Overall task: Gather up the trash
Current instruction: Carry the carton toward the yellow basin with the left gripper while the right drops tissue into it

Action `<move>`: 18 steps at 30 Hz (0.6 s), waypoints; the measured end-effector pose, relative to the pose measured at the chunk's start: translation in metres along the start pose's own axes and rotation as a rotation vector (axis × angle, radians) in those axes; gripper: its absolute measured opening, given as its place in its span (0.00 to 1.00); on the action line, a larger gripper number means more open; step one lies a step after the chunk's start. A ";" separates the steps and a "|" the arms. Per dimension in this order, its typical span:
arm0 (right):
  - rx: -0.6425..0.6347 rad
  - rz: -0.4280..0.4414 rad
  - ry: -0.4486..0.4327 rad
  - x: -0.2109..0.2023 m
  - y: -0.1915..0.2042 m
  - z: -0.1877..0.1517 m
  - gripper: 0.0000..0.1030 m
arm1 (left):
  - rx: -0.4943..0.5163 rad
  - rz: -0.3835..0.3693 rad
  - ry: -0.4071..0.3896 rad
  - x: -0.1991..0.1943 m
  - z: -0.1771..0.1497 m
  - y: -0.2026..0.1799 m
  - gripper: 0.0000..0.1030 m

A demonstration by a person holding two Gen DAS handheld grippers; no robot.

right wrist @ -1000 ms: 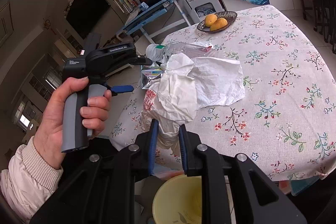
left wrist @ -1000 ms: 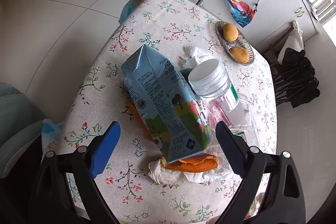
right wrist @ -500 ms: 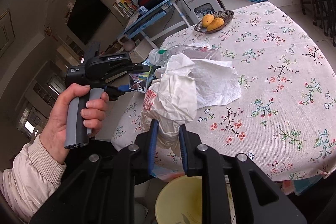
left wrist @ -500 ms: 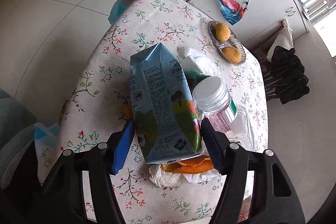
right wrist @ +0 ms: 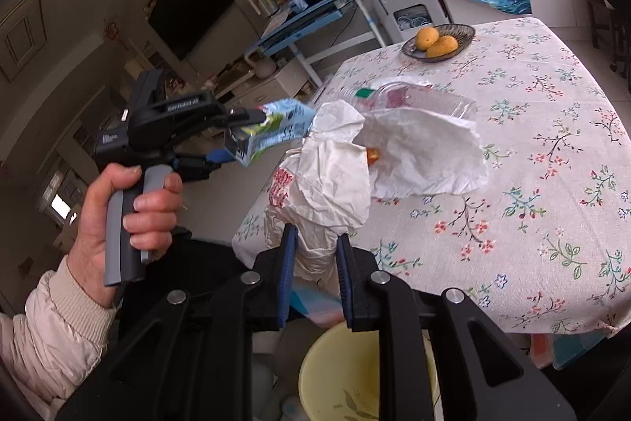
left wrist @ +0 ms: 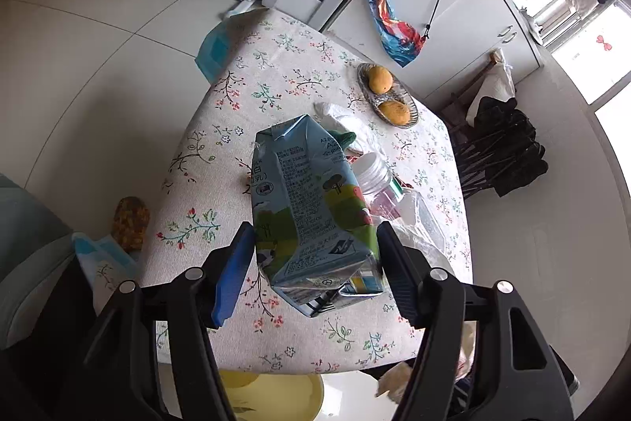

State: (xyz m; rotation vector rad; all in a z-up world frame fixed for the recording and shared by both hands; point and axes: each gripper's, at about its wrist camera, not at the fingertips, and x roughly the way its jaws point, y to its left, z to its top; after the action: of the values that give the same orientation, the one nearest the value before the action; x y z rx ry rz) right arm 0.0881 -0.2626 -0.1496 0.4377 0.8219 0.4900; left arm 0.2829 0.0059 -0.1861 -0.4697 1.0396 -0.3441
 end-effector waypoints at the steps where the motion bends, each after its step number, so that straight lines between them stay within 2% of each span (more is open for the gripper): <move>1: -0.021 0.006 0.035 0.002 0.005 -0.005 0.21 | 0.013 -0.001 -0.007 -0.007 -0.005 -0.002 0.59; 5: -0.102 -0.001 0.183 0.014 0.018 -0.033 0.22 | 0.047 -0.010 -0.035 -0.033 -0.021 -0.007 0.59; 8: -0.116 -0.005 0.280 0.025 0.018 -0.057 0.23 | 0.067 -0.015 -0.049 -0.048 -0.033 -0.010 0.59; 11: -0.117 -0.020 0.354 0.036 0.015 -0.074 0.32 | 0.093 -0.010 -0.058 -0.060 -0.047 -0.014 0.59; 12: -0.120 -0.034 0.371 0.040 0.015 -0.077 0.40 | 0.103 -0.007 -0.061 -0.064 -0.052 -0.017 0.59; 13: -0.125 -0.050 0.378 0.042 0.014 -0.080 0.46 | 0.113 -0.004 -0.064 -0.068 -0.056 -0.019 0.59; 15: -0.127 -0.066 0.368 0.042 0.013 -0.081 0.48 | 0.130 0.004 -0.070 -0.076 -0.065 -0.021 0.59; 18: -0.097 -0.085 0.287 0.028 0.011 -0.076 0.55 | 0.160 0.011 -0.070 -0.087 -0.080 -0.023 0.59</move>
State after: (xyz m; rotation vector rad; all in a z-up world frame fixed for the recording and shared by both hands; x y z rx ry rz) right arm 0.0427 -0.2238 -0.2061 0.2442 1.0839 0.5184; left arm 0.1703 0.0120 -0.1436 -0.3298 0.9378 -0.3952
